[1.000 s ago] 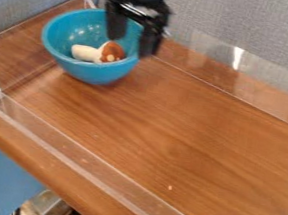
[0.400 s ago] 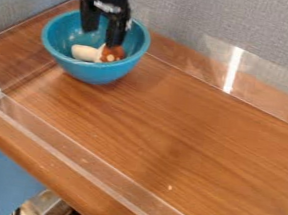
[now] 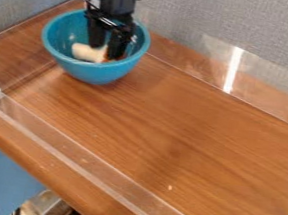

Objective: Remove the mushroom from inside the blue bowl and put it on the table

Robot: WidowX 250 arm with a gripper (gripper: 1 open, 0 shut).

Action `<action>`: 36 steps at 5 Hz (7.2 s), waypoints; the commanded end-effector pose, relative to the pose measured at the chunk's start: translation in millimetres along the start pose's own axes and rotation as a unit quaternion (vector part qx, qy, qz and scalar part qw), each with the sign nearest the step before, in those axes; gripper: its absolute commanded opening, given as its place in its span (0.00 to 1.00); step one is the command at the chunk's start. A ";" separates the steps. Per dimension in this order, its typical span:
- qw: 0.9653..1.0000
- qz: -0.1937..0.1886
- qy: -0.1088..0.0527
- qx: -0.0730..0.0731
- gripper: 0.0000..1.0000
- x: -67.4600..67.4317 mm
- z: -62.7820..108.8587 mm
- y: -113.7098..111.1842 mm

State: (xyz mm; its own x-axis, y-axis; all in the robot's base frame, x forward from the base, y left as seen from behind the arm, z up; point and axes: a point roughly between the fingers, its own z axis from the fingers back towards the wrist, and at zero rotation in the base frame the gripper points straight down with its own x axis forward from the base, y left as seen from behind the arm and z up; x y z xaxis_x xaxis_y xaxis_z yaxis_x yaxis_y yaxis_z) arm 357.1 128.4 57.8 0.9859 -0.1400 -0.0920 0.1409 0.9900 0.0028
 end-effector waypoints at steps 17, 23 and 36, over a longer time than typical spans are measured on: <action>0.997 -0.063 -0.039 0.035 0.00 -30.6 32.2 -25.2; 0.998 0.042 -0.040 0.036 0.00 -38.2 57.2 -18.0; 0.974 -0.225 -0.005 0.015 0.00 -37.4 -0.6 -188.9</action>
State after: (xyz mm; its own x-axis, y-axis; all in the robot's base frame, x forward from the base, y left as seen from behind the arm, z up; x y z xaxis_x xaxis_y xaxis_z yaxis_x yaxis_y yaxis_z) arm 290.9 -53.9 54.4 0.8236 -0.5579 -0.1018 0.5600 0.8285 -0.0098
